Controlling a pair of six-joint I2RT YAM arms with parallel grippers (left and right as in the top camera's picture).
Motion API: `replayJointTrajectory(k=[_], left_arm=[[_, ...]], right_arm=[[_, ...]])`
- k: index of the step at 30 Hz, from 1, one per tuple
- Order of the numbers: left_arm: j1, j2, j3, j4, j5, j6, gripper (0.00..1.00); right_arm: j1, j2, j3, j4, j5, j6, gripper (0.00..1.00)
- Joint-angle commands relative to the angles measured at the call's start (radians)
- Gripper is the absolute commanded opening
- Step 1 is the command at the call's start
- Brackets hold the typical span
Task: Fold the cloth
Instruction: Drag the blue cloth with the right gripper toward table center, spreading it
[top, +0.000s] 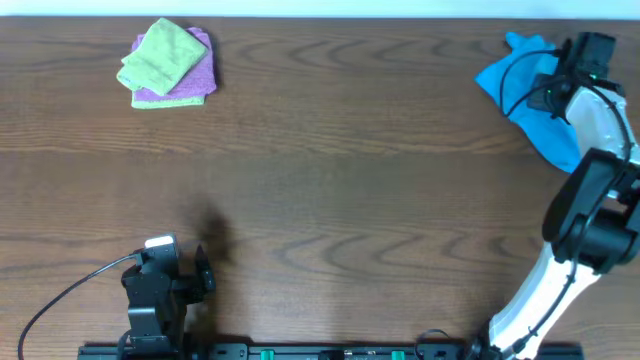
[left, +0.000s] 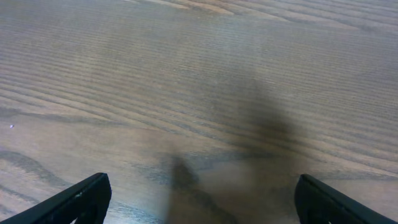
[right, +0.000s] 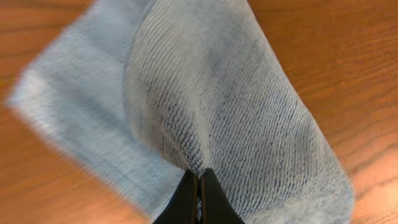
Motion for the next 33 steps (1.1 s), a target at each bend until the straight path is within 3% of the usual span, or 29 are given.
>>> replayJointTrajectory(k=[1,15,33], left_arm=[[0.002,-0.006,-0.016,-0.007,0.003,0.006,0.95],[0.002,-0.006,-0.016,-0.007,0.003,0.006,0.95],[0.002,-0.006,-0.016,-0.007,0.004,0.006,0.95]], right_arm=[[0.059,-0.104,0.014,-0.055,-0.034,-0.002,0.01],[0.397,-0.269,0.013,-0.238,-0.115,0.003,0.01],[0.884,-0.080,0.002,-0.243,-0.251,0.028,0.01]])
